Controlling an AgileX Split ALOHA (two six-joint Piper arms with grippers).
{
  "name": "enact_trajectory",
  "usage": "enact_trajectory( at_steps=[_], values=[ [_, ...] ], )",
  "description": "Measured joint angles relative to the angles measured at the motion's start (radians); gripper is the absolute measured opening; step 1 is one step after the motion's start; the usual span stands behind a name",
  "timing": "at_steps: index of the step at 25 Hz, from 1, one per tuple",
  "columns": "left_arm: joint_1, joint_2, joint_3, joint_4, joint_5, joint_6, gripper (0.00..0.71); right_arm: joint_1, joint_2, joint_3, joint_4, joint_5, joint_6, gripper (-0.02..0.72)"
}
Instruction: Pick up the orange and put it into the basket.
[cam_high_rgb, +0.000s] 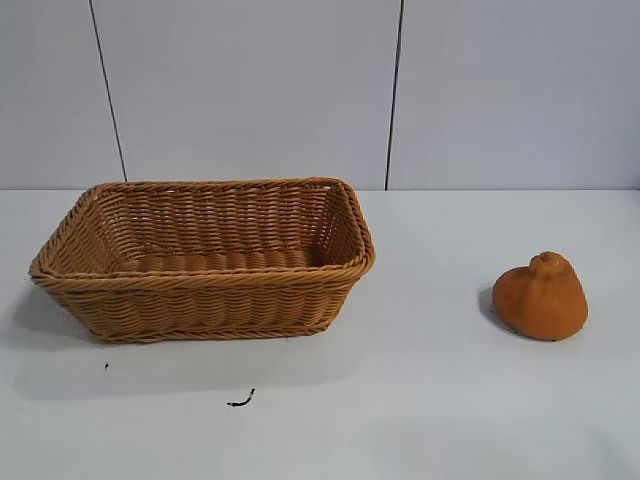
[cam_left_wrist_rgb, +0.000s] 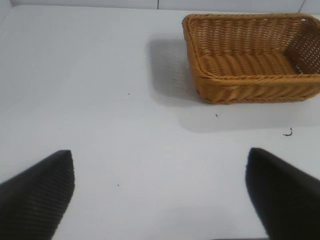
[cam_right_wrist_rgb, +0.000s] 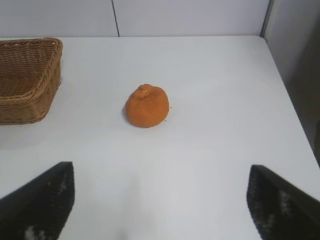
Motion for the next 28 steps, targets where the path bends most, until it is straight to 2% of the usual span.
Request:
enact_trajectory(
  at_steps=[8,10,15,17,20,26,28],
  values=[
    [0.000,0.000,0.000,0.000,0.000,0.000,0.666,0.000,0.000,-0.001,0.006,-0.003,0.000,0.636],
    [0.000,0.000,0.000,0.000,0.000,0.000,0.666,0.000,0.008,-0.020,-0.013,-0.020,0.000,0.617],
    [0.000,0.000,0.000,0.000,0.000,0.000,0.666,0.005,0.188,-0.138,-0.129,-0.147,0.000,0.596],
    [0.000,0.000,0.000,0.000,0.000,0.000,0.666,0.005,0.309,-0.214,-0.137,-0.164,0.000,0.595],
    [0.000,0.000,0.000,0.000,0.000,0.000,0.666,0.005,0.531,-0.338,-0.114,-0.155,0.000,0.595],
    [0.000,0.000,0.000,0.000,0.000,0.000,0.666,0.005,0.974,-0.598,-0.011,-0.072,0.000,0.595],
    [0.000,0.000,0.000,0.000,0.000,0.000,0.666,0.005,1.103,-0.666,0.006,-0.061,-0.003,0.598]
  ],
)
